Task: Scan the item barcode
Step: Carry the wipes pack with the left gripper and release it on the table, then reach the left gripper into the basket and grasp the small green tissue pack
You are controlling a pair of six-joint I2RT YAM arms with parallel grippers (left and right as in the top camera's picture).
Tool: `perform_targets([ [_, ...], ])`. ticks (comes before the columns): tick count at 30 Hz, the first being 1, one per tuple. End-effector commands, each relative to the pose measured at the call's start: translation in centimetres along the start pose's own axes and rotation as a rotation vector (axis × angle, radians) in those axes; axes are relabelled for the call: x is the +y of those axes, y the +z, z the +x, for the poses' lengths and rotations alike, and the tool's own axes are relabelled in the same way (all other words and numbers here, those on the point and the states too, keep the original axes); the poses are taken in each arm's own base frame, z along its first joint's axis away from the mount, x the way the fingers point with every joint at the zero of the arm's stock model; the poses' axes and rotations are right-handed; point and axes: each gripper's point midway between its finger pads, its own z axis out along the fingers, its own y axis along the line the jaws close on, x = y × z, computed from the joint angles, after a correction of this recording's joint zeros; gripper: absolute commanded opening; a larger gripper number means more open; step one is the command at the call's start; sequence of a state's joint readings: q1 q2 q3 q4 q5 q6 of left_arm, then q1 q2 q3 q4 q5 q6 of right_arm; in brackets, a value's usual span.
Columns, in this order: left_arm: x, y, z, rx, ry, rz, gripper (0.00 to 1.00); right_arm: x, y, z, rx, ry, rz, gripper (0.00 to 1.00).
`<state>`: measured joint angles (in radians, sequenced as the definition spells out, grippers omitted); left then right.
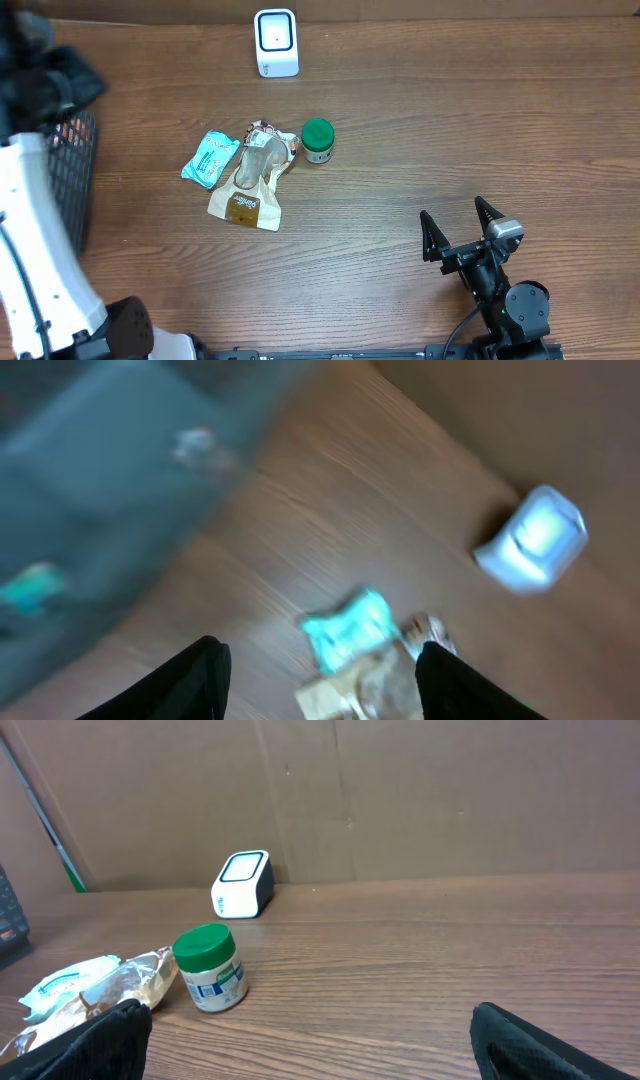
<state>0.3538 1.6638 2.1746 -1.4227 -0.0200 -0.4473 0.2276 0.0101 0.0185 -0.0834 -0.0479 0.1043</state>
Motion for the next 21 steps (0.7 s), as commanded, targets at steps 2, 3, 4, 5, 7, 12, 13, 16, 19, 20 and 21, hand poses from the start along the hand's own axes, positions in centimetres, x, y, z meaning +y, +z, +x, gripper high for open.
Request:
perform_targets([
  [2, 9.0, -1.0, -3.2, -0.082, -0.289, -0.151, 0.62, -0.2, 0.0, 0.2, -0.001, -0.001, 0.006, 1.0],
  [3, 11.5, -0.7, -3.5, -0.083, -0.349, -0.194, 0.62, -0.2, 0.0, 0.2, -0.001, -0.001, 0.006, 1.0],
  [4, 13.1, -0.5, -3.7, -0.084, -0.384, -0.22, 0.62, -0.2, 0.0, 0.2, -0.001, -0.001, 0.006, 1.0],
  [5, 14.9, -0.1, -3.9, -0.081, -0.422, -0.25, 0.63, -0.2, 0.0, 0.2, -0.001, -0.001, 0.006, 1.0],
  [7, 17.2, 0.7, -3.8, -0.062, -0.461, -0.294, 0.62, -0.2, 0.0, 0.2, -0.001, -0.001, 0.006, 1.0],
  [12, 21.5, 4.6, -2.0, 0.062, -0.504, -0.424, 0.58, -0.2, 0.0, 0.2, -0.001, -0.001, 0.006, 1.0],
  [13, 21.9, 5.8, -1.5, 0.105, -0.485, -0.44, 0.56, -0.2, 0.0, 0.2, -0.001, -0.001, 0.006, 1.0],
  [16, 22.6, 8.3, -0.4, 0.196, -0.463, -0.46, 0.51, -0.2, 0.0, 0.2, -0.001, -0.001, 0.006, 1.0],
  [19, 24.1, 10.3, 1.2, 0.282, -0.457, -0.53, 0.5, -0.2, 0.0, 0.2, -0.001, -0.001, 0.005, 1.0],
  [20, 24.5, 10.7, 1.6, 0.302, -0.454, -0.552, 0.5, -0.2, 0.0, 0.2, -0.001, -0.001, 0.006, 1.0],
  [21, 25.0, 11.2, 2.1, 0.327, -0.456, -0.574, 0.5, -0.2, 0.0, 0.2, -0.001, -0.001, 0.006, 1.0],
])
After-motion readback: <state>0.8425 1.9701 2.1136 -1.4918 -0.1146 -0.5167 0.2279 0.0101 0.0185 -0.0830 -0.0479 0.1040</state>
